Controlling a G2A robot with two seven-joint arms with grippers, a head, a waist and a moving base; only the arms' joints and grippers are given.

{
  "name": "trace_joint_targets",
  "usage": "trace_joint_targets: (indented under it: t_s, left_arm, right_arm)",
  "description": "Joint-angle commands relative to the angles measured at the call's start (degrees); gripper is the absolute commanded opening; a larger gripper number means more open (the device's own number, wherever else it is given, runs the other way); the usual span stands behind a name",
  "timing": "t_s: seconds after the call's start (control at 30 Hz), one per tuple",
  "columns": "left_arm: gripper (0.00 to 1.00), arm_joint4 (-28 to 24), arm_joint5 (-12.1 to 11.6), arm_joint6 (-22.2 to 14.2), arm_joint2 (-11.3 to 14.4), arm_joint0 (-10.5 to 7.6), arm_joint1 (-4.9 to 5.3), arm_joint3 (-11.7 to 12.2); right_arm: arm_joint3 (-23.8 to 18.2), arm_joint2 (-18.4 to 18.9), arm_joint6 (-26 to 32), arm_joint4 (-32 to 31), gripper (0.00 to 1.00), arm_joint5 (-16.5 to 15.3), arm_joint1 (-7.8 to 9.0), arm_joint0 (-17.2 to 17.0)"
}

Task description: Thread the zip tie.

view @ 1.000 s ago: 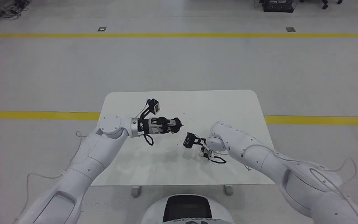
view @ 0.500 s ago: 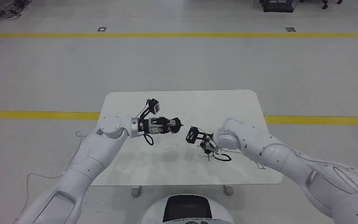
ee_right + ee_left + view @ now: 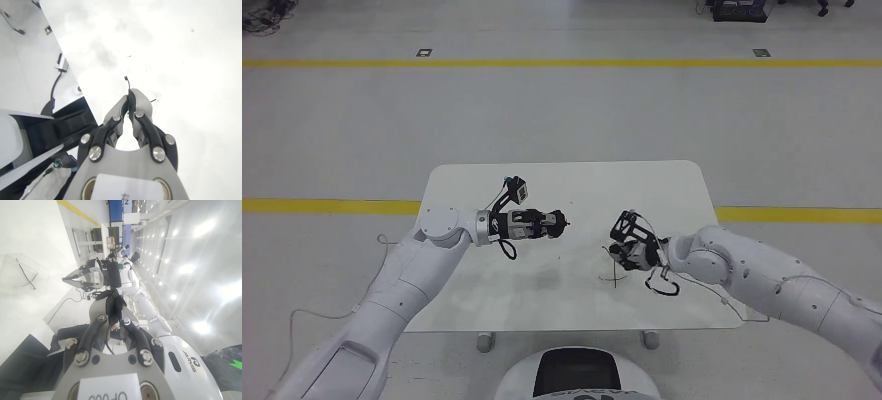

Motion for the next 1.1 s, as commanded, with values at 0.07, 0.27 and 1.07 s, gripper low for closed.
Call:
trace_joint_targets:
  t_s: [0.07,0.27,1.07]
  left_arm:
    - [0.00,0.0,0.0,0.0,0.0,0.00,0.00,0.0]
    - [0.00,0.0,0.0,0.0,0.0,0.00,0.00,0.0]
    - [0.00,0.0,0.0,0.0,0.0,0.00,0.00,0.0]
  right_arm:
    - [-2.1,0.0,-5.7,4.9,0.00,0.0,2.83,-1.5]
    - [-3.1,0.0,-8.7,9.7,0.00,0.0,4.66,-2.8]
    - [-11.7,5.9,-40.6,5.9,0.00,0.0,8.16,-15.2]
